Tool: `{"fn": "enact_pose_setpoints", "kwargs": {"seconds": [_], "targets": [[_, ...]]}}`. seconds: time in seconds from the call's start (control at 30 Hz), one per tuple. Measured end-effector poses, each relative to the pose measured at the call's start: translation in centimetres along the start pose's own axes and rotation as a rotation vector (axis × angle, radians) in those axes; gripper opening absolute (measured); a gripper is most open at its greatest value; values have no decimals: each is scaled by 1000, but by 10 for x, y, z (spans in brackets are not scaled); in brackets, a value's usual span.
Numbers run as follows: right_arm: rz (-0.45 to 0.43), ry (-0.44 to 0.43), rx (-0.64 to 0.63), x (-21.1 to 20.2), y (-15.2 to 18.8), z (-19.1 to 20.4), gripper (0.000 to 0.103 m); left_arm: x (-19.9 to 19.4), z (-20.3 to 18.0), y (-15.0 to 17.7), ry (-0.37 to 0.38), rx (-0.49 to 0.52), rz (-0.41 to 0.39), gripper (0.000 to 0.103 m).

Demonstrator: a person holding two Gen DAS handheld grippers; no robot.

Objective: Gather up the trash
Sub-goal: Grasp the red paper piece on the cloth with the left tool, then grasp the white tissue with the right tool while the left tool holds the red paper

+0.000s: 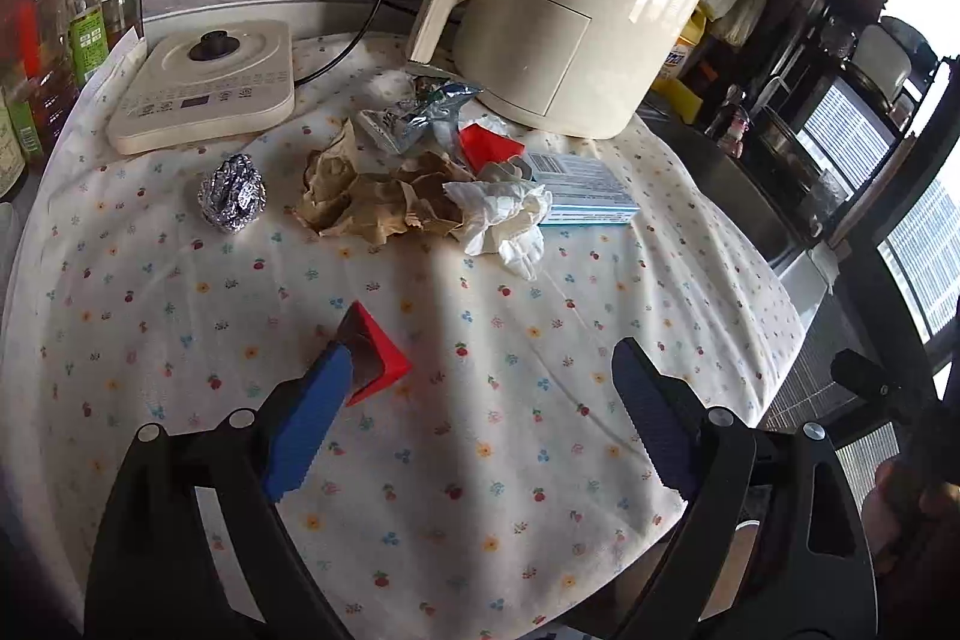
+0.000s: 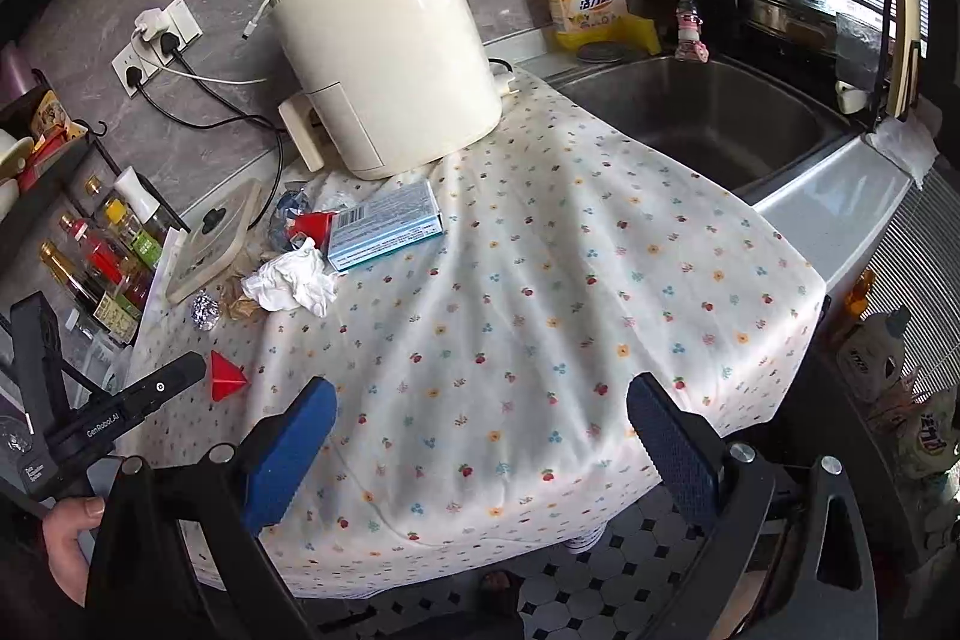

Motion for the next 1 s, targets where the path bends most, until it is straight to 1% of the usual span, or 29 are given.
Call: {"fn": "enact_pose_setpoints", "kwargs": {"seconds": [0.03, 0.1, 0.2, 0.27, 0.33, 0.37, 0.4, 0.47, 0.53, 0.63, 0.7, 0.8, 0.87, 0.93, 0.97, 1.0], "targets": [[4, -13, -14, 6, -4, 9, 95, 3, 6, -1, -6, 8, 2, 87], [13, -26, -43, 19, -11, 26, 95, 13, 14, -2, -22, 23, 20, 84], [23, -46, -83, 37, -22, 50, 95, 29, 30, -3, -37, 19, 50, 82], [27, -57, -94, 48, -28, 63, 95, 39, 36, -3, -23, 25, 65, 80], [42, -72, -98, 59, -32, 75, 95, 49, 40, -1, -21, 38, 81, 71], [50, -80, -102, 65, -33, 81, 95, 48, 40, -2, -28, 52, 60, 65], [55, -85, -108, 70, -35, 87, 95, 49, 41, -3, -36, 59, 61, 55], [71, -99, -119, 82, -37, 99, 95, 51, 44, -5, -27, 58, 80, 27], [79, -117, -131, 94, -41, 111, 95, 46, 49, -10, -18, 35, 75, 26], [86, -128, -136, 109, -50, 125, 93, 32, 55, -15, -13, 17, 41, 25], [92, -139, -132, 116, -57, 130, 90, 26, 60, -19, -20, 5, 32, 25], [94, -152, -101, 127, -70, 133, 89, 18, 66, -29, -27, 6, 9, 25], [105, -173, -80, 138, -77, 133, 88, 14, 68, -36, -18, -2, -3, 25], [167, -206, -75, 158, -78, 134, 77, 13, 69, -43, -17, -2, -14, 25], [210, -227, -85, 167, -76, 136, 55, 13, 68, -47, -17, 1, -15, 25], [237, -237, -97, 171, -73, 137, 28, 12, 67, -49, -14, 4, -18, 25]]}}
Point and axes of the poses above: each gripper's, at about its wrist camera, not at the fingertips, and x roughly the way its jaws point, z to its left, y to its underside, the point moved 6 cm from there along x, roughly the way its jaws point, and after that the axes turned 10 degrees about z, right-handed, at the moved point
